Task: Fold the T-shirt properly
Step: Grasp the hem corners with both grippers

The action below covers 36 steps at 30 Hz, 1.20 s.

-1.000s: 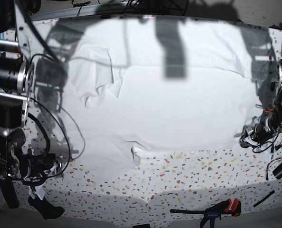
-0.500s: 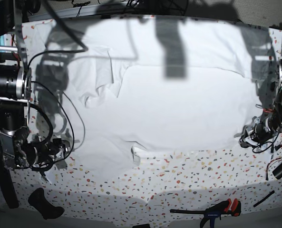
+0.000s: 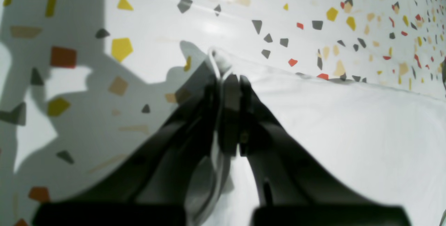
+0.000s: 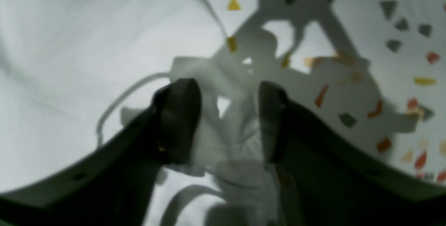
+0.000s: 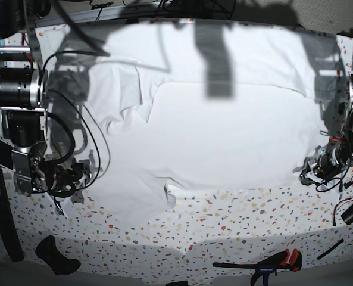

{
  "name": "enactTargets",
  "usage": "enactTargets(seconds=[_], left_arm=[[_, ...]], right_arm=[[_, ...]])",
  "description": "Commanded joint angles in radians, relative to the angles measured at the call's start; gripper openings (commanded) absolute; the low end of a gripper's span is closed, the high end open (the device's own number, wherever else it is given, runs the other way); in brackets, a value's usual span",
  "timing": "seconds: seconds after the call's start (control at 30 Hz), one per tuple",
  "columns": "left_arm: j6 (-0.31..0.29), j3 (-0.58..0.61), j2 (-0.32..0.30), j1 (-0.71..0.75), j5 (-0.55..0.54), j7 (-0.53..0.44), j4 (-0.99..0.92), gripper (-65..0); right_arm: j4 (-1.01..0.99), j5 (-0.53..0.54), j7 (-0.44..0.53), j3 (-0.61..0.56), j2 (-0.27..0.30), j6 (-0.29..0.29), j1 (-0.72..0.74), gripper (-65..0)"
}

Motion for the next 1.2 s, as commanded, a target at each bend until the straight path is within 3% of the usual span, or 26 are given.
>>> enactTargets(seconds=[0.0, 0.1, 0.17, 0.2, 0.37, 0.47, 0.8, 1.03, 1.17], left_arm=[[-0.002, 0.000, -0.009, -0.028, -0.004, 0.000, 0.008, -65.0], [-0.002, 0.000, -0.010, -0.028, -0.004, 0.000, 0.008, -65.0], [-0.002, 0.000, -0.009, -0.028, -0.004, 0.000, 0.008, -65.0], [-0.002, 0.000, -0.009, -0.028, -0.004, -0.001, 0.008, -65.0], [0.000, 0.000, -0.009, -0.028, -0.003, -0.003, 0.053, -65.0], [0.032, 0.000, -0.009, -0.028, -0.003, 0.025, 0.106, -65.0], [0.048, -0.003, -0.010, -0.028, 0.001, 0.042, 0.253, -65.0], [0.048, -0.003, -0.016, -0.024, -0.001, 0.135, 0.321, -65.0], [0.048, -0.003, -0.027, -0.006, -0.047, 0.209, 0.374, -65.0]], right_arm=[[0.003, -0.002, -0.023, -0.001, -0.006, 0.009, 0.008, -39.7], [0.003, -0.005, -0.034, -0.001, -0.014, 0.009, 0.005, -51.0], [0.004, -0.005, -0.034, -0.001, -0.012, 0.009, 0.013, -63.2], [0.004, -0.005, -0.034, -0.001, -0.011, 0.009, 0.019, -65.0], [0.004, -0.005, -0.037, -0.001, -0.012, -0.011, 0.089, -65.0], [0.004, -0.004, -0.037, -0.001, -0.012, -0.024, 0.133, -65.0], [0.036, 0.084, -0.094, -0.001, -0.011, 0.006, 0.197, -65.0], [0.097, 0.102, -0.169, -0.001, -0.011, 0.009, 0.193, -65.0], [0.186, 0.164, -0.211, -0.001, -0.009, 0.009, 0.141, -65.0]])
